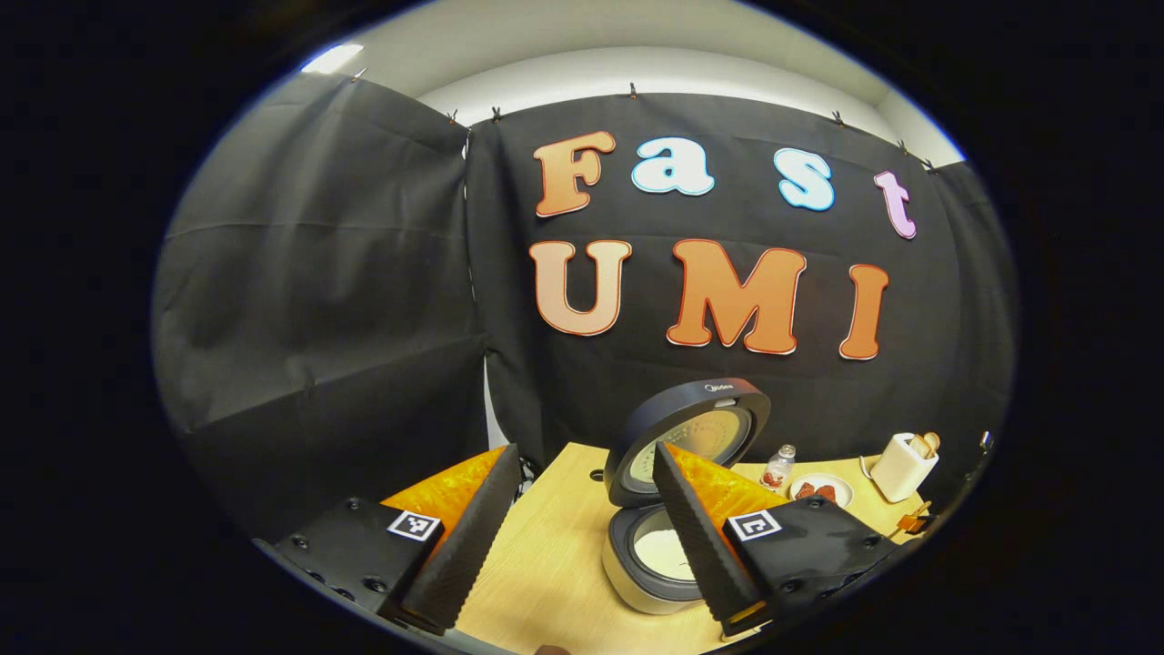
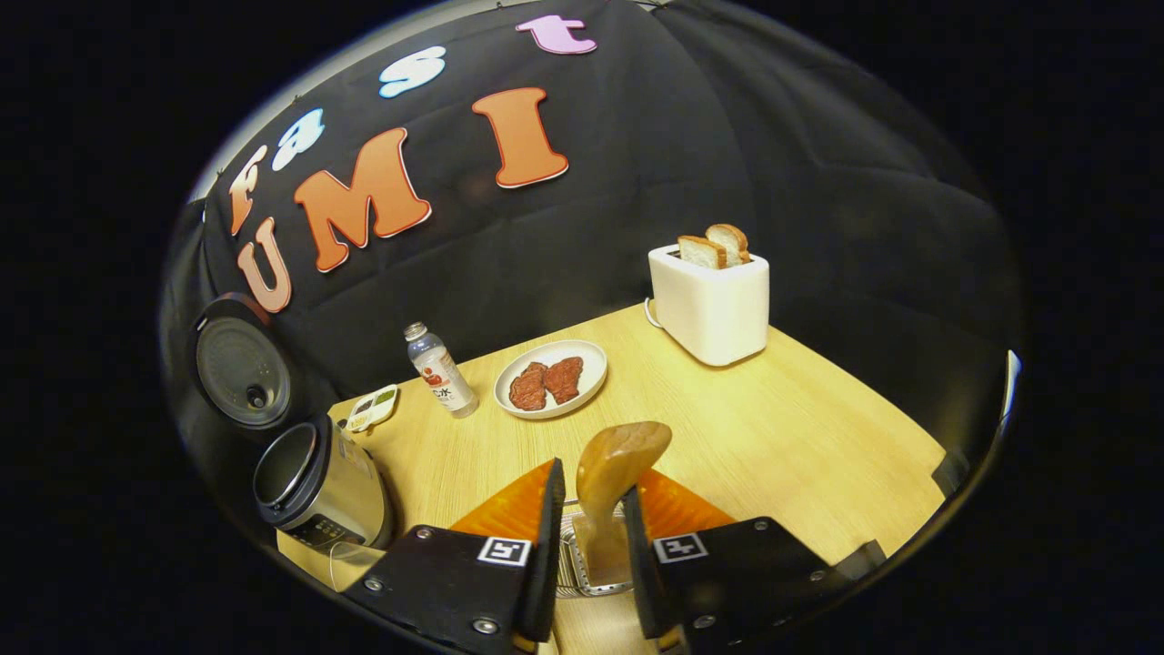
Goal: Close the left gripper, press the button to open the rice cooker; take a wooden spoon from the chopstick holder with the right hand, scoop a spoonful of rice and pour it into the rice cooker, then put the wooden spoon back into the chopstick holder.
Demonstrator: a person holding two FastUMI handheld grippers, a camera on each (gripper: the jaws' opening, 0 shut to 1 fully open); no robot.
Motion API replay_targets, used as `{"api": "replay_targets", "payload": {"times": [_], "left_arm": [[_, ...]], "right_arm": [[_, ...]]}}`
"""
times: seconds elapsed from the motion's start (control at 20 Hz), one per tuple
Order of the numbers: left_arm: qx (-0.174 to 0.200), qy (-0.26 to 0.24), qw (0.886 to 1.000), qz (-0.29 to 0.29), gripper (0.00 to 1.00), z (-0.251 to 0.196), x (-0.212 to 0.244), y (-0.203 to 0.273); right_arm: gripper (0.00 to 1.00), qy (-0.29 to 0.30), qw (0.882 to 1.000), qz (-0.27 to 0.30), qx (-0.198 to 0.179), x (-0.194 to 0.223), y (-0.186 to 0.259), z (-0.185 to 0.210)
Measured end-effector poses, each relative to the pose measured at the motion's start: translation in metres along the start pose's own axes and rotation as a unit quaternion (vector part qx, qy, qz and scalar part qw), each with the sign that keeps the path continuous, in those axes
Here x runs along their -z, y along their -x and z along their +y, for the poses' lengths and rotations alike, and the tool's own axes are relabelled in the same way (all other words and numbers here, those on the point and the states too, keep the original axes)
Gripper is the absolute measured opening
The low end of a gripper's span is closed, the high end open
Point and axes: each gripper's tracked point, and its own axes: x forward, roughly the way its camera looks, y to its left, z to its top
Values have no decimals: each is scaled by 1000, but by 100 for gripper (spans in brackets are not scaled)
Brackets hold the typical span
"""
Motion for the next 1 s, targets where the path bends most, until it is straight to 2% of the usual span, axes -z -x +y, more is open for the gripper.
{"api": "replay_targets", "payload": {"times": [0.05, 0.15, 0.2, 0.25, 0.5, 0.65, 0.8, 1.0], "left_arm": [[2, 2, 1000, -1, 98, -2, -2, 0], [5, 3, 1000, -4, 98, -7, -6, -1], [7, 4, 1000, -6, 98, -9, -7, -2], [12, 4, 1000, -7, 98, -12, -10, -3], [22, -9, 1000, -19, 98, -33, -29, -16], [55, 1, 998, -27, 99, -64, -52, -35], [54, -4, 998, -43, 97, -78, -80, -64], [77, 3, 996, -47, 97, -109, -108, -111]], "right_arm": [[40, 3, 1000, -1, 3, -4, 3, -2], [65, 8, 1000, 1, 17, -10, 8, -9], [91, 8, 1000, -2, 25, -14, 10, -13], [95, 7, 999, -6, 32, -21, 13, -18], [95, 29, 997, -40, 57, -65, 39, -34], [95, 52, 995, -61, 63, -96, 61, -36], [95, 64, 992, -85, 60, -127, 82, -31], [95, 72, 990, -105, 61, -152, 96, -27]]}}
